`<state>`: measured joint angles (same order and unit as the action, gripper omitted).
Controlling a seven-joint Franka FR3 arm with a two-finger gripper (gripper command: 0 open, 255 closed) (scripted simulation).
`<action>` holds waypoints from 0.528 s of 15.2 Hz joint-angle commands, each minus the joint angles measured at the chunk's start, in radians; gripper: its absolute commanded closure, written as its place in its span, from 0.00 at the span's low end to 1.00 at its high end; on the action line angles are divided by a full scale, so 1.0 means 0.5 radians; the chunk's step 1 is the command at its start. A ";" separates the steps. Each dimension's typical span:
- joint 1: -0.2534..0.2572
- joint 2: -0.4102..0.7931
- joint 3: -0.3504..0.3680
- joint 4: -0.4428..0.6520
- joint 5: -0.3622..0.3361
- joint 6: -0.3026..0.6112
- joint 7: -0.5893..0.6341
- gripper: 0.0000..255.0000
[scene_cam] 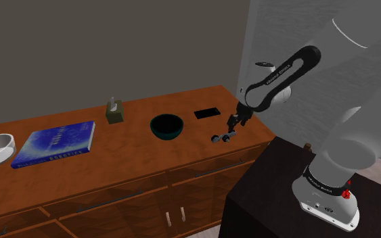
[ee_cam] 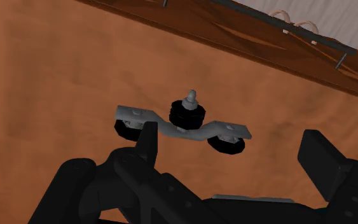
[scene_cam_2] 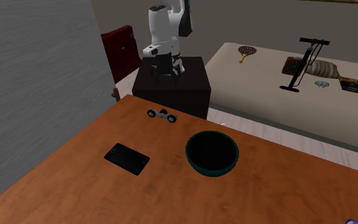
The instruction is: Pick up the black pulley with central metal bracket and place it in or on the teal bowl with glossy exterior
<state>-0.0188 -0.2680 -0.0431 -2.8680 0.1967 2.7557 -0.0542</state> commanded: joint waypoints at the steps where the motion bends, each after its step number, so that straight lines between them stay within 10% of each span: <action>1: 0.075 0.223 -0.076 0.026 0.155 0.234 -0.134 0.00; 3: 0.219 0.450 -0.162 0.087 0.518 0.422 -0.418 0.00; 5: 0.284 0.691 -0.123 0.215 1.175 0.542 -0.945 0.00; 7: 0.143 0.913 0.078 0.382 1.781 0.618 -1.473 0.00; 8: 0.076 0.956 0.155 0.411 1.853 0.640 -1.542 0.00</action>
<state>0.0460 0.1706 -0.0093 -2.6855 1.0050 3.0537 -0.7275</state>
